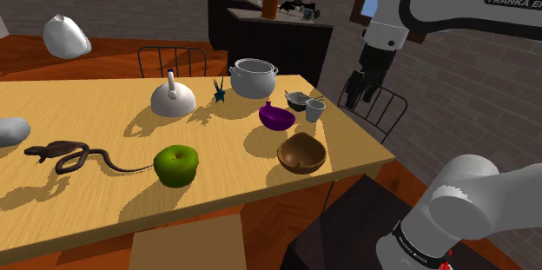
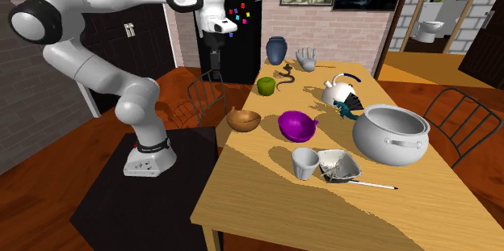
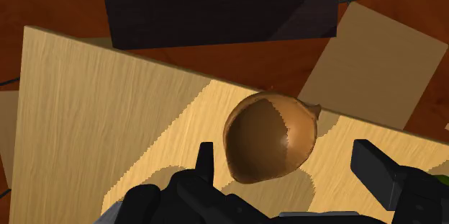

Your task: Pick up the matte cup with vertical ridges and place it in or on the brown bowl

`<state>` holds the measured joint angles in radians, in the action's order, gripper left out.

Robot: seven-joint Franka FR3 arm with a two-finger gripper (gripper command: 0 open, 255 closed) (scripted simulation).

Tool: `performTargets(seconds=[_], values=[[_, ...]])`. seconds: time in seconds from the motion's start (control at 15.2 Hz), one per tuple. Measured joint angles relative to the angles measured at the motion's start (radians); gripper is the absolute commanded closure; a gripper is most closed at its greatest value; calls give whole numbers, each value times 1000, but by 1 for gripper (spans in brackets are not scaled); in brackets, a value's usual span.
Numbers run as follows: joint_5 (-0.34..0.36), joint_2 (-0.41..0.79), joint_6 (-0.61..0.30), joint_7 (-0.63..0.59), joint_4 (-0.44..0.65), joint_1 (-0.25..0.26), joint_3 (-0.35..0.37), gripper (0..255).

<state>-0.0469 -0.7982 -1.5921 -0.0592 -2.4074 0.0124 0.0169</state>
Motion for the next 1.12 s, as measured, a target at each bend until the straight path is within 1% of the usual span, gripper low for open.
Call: performTargets(seconds=[0.13, 0.59, 0.86, 1.12], values=[[4, 18, -13, 2, 3, -2, -1, 0], [65, 228, -167, 37, 35, -38, -34, 0], [98, 379, -255, 50, 86, -58, -51, 0], [128, 530, -315, 64, 166, -78, -71, 0]])
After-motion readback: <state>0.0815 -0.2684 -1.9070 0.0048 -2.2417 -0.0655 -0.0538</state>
